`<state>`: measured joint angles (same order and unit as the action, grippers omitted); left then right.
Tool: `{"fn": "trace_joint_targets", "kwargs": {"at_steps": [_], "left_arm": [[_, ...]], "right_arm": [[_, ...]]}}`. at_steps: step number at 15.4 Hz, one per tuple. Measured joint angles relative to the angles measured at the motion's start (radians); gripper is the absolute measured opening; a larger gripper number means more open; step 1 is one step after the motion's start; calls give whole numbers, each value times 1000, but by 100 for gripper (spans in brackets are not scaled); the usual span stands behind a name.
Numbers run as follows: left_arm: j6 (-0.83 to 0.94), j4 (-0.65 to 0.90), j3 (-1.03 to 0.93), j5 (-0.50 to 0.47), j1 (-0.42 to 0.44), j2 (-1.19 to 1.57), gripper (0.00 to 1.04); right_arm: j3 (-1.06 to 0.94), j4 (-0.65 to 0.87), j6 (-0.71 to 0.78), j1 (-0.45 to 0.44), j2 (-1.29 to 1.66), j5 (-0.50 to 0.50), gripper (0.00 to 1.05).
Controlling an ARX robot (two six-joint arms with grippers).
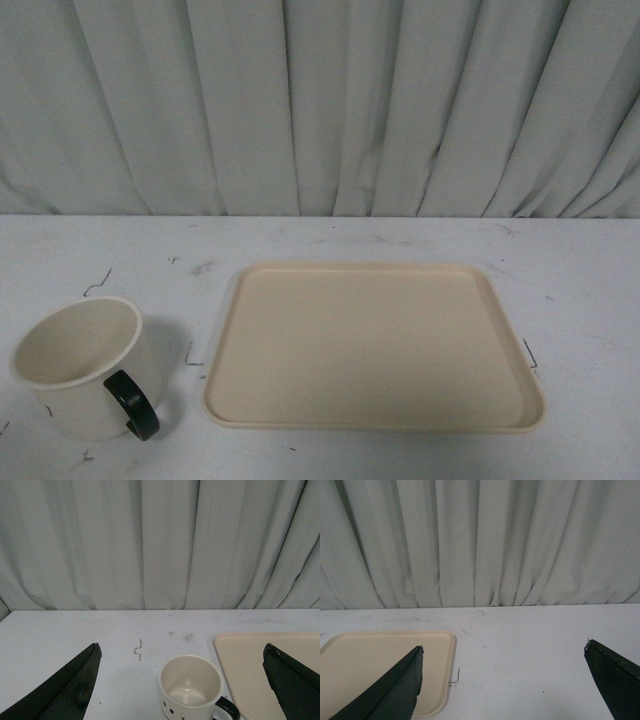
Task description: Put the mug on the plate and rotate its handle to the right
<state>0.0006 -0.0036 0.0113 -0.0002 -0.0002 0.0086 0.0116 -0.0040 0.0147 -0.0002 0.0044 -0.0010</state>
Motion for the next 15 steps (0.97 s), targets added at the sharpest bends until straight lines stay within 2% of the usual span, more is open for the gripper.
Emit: {"fn": "trace_joint_targets", "kwargs": {"at_steps": [13,14,15], "left_arm": [[0,1,0,2,1,0,98],[-14,50,2,106,72,28,98],[-26,101,25,256,230,116,98]], "right_arm": [[0,0,0,0,0,0,98],[0,0,0,0,0,0,98],[0,0,0,0,0,0,98]]}}
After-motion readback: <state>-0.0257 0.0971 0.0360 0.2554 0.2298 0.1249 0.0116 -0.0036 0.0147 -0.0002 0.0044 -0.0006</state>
